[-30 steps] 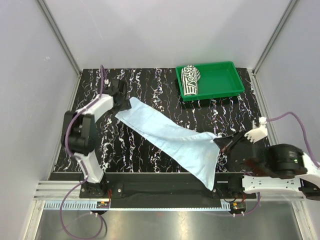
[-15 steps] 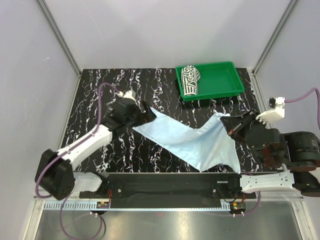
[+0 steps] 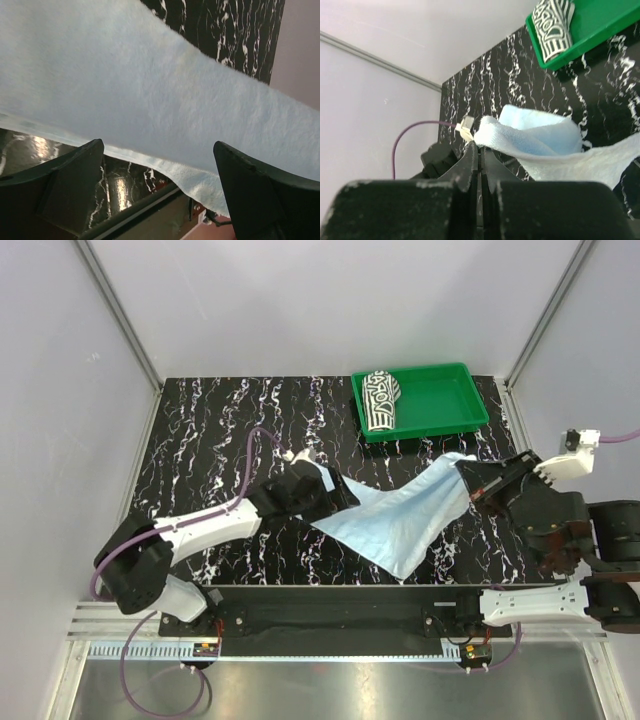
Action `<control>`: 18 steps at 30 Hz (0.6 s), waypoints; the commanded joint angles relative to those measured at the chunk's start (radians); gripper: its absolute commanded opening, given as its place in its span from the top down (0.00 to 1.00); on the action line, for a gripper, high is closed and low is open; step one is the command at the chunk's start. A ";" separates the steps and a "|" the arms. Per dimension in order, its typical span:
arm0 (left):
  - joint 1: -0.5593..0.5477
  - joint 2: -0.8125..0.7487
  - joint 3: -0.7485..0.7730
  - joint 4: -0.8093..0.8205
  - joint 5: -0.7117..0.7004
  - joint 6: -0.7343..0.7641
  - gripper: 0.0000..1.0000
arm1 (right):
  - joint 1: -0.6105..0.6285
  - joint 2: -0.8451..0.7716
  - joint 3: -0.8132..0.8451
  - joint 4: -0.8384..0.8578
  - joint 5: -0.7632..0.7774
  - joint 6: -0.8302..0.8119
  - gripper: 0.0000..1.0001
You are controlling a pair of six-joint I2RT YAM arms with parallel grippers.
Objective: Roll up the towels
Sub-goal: Flatten the towel
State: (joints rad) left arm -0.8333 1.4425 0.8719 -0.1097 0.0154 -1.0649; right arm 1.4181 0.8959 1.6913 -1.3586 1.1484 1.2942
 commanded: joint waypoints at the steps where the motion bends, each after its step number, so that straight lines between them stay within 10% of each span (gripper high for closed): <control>1: -0.046 0.025 0.007 0.084 -0.009 -0.090 0.01 | -0.001 -0.028 0.042 -0.104 0.106 -0.096 1.00; 18: -0.058 0.162 0.029 0.151 -0.022 -0.184 0.01 | -0.001 -0.071 0.053 -0.005 0.109 -0.182 1.00</control>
State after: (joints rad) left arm -0.8921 1.5600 0.8719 -0.0319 0.0116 -1.2224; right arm 1.4181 0.8436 1.7428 -1.3590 1.2118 1.1248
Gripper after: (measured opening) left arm 0.984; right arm 0.013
